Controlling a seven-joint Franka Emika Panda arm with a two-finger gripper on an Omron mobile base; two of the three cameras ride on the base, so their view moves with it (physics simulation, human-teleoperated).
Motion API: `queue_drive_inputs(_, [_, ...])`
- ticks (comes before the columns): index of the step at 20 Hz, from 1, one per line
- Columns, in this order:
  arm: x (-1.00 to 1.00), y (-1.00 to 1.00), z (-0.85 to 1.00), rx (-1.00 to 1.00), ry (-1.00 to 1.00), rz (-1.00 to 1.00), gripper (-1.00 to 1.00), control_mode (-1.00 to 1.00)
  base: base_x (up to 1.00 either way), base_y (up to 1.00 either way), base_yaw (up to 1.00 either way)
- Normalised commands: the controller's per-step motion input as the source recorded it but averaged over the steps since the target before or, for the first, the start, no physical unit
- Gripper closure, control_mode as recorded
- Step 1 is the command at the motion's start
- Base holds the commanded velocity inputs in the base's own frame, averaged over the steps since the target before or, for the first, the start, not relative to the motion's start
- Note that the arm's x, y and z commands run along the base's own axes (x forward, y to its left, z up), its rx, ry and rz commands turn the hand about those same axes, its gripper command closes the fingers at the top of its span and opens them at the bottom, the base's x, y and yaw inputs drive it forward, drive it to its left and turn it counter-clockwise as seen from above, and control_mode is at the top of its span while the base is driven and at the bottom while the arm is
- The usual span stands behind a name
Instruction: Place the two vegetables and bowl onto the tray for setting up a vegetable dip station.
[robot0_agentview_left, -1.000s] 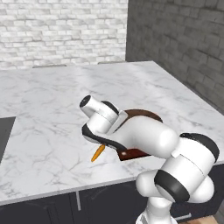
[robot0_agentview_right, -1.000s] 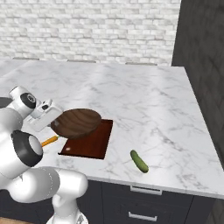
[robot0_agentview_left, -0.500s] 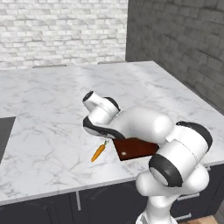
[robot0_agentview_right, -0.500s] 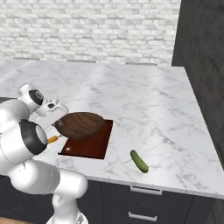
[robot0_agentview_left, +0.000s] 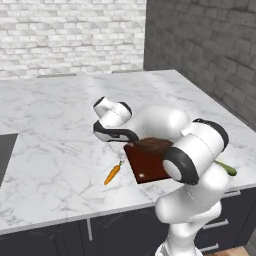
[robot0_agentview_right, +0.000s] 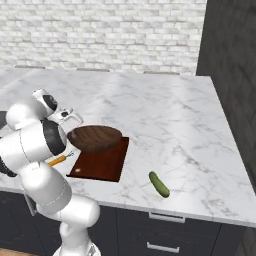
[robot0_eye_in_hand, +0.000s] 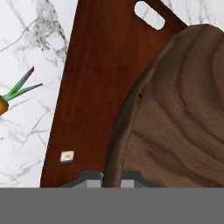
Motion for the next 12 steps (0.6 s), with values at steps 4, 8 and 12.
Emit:
queue_drive_inputs(4, [0.2, 0.0, -0.06, 0.0, -0.03, -0.04, 1.0, -1.0, 0.0, 0.0, 0.0])
queue_drive_inputs(8, [0.2, 0.0, -0.1, 0.0, -0.05, -0.04, 1.0, -1.0, 0.0, 0.0, 0.0])
queue_drive_inputs(12, [0.27, 0.0, -0.14, 0.0, 0.0, -0.12, 1.0, -1.0, 0.0, 0.0, 0.0])
